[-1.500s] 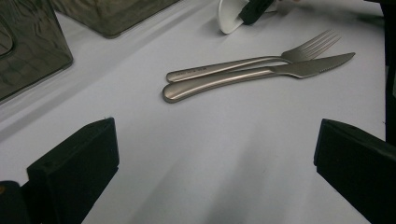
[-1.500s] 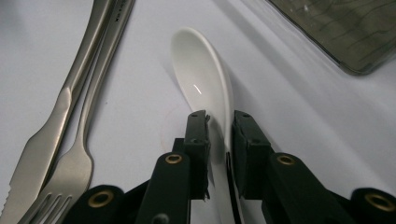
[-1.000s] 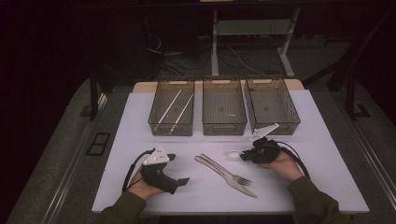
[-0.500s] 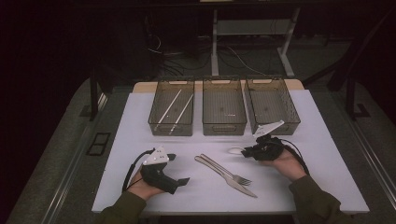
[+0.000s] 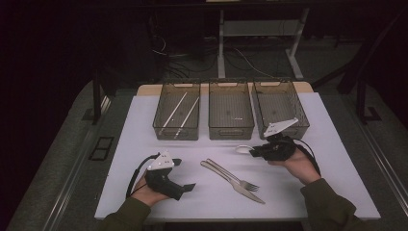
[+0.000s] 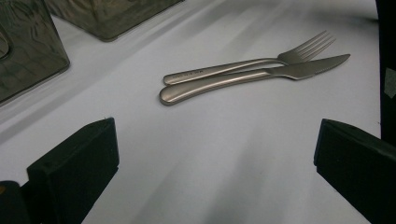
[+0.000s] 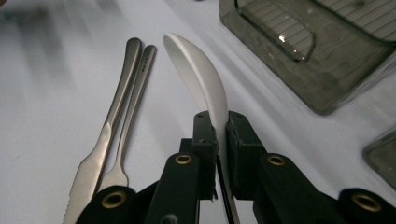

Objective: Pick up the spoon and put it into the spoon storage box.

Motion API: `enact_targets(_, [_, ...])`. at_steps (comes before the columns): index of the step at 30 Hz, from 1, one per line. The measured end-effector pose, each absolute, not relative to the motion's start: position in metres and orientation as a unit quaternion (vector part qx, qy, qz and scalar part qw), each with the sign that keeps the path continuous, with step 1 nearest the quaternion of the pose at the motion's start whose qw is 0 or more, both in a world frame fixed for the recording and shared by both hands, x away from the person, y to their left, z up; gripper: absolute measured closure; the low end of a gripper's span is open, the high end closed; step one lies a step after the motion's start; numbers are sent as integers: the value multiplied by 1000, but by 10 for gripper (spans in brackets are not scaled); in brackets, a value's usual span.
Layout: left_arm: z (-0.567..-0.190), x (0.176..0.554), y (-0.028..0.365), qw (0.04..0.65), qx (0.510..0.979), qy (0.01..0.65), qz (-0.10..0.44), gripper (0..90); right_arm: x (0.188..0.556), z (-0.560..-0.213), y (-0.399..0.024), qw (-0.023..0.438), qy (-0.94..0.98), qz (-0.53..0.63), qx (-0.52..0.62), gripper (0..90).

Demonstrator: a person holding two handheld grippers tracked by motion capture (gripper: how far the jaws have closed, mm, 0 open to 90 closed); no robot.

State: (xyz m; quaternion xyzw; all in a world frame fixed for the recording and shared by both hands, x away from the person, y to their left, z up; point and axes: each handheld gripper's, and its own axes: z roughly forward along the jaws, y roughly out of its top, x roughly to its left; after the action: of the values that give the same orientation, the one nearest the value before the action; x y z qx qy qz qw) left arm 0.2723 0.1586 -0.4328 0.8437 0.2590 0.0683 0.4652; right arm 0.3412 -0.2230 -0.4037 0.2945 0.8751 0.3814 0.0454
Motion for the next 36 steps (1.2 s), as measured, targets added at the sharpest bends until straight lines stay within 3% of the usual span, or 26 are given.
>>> enact_targets(20, [-432, 272, 159, 467, 842, 261, 68, 0, 358, -364, -223, 66, 866, 400, 293, 827])
enact_targets(36, [-432, 272, 160, 472, 839, 261, 67, 0, 402, -327, -201, 86, 866, 399, 290, 827])
